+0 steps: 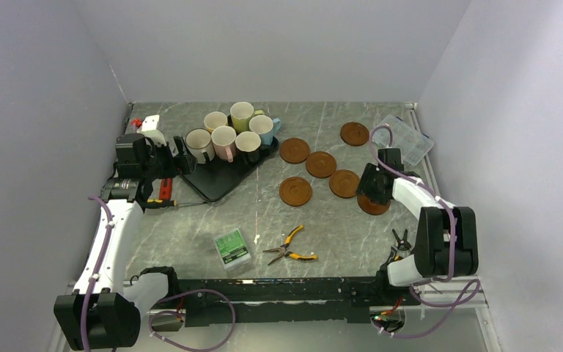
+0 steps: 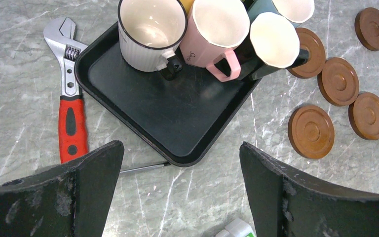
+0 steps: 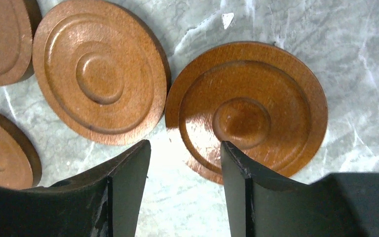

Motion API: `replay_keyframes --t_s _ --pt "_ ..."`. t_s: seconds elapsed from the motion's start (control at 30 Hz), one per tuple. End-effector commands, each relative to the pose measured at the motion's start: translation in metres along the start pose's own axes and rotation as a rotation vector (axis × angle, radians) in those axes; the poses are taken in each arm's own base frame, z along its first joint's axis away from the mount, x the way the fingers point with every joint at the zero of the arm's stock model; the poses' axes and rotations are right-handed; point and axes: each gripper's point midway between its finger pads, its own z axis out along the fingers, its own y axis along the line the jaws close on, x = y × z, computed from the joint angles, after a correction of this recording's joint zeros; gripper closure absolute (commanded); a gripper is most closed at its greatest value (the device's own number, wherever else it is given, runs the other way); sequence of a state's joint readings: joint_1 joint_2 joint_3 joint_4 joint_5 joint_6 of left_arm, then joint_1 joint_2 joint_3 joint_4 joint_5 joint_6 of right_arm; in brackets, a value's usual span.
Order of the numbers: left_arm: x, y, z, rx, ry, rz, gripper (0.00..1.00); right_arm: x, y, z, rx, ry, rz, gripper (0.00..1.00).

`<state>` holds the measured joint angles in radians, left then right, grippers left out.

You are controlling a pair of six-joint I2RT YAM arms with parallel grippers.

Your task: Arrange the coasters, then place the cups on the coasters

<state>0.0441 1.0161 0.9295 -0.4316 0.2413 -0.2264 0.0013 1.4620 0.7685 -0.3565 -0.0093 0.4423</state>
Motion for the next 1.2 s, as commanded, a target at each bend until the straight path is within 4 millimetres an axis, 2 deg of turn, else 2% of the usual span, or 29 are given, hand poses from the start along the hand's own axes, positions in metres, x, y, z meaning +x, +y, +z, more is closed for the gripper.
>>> replay_keyframes --t_s 0.0,0.1,0.17,0.27,0.4,0.63,0.87,1.03,1.17 --pt "-0.011 -0.006 -0.004 0.015 -0.039 0.014 0.06 -0.03 0.011 -0.034 -0.036 -0.097 -0.064 0.4" --pt "-0.011 -0.005 -0.004 0.014 -0.04 0.015 0.06 -0.044 0.024 -0.058 -0.103 -0.167 -0.115 0.33" --pt "-0.01 -0.005 -0.005 0.014 -0.04 0.017 0.06 -0.043 0.041 -0.07 -0.164 -0.191 -0.16 0.3" --pt "-0.011 -0.004 -0.006 0.009 -0.047 0.019 0.06 -0.034 0.065 -0.082 -0.207 -0.208 -0.242 0.26" --pt "-0.011 -0.004 -0.006 0.01 -0.051 0.022 0.06 -0.011 0.097 -0.087 -0.214 -0.206 -0.343 0.22" --pt "-0.011 -0.006 -0.006 0.021 -0.049 0.027 0.06 0.045 0.142 -0.074 -0.242 -0.132 -0.453 0.16" --pt "-0.009 -0.006 -0.005 0.021 -0.042 0.024 0.06 0.097 0.175 -0.06 -0.253 -0.057 -0.541 0.12" --pt "-0.01 -0.007 -0.005 0.025 -0.041 0.023 0.06 0.115 0.193 -0.049 -0.249 -0.022 -0.573 0.12" --pt "-0.009 -0.007 -0.004 0.027 -0.04 0.023 0.06 0.115 0.2 -0.039 -0.226 -0.014 -0.57 0.13"
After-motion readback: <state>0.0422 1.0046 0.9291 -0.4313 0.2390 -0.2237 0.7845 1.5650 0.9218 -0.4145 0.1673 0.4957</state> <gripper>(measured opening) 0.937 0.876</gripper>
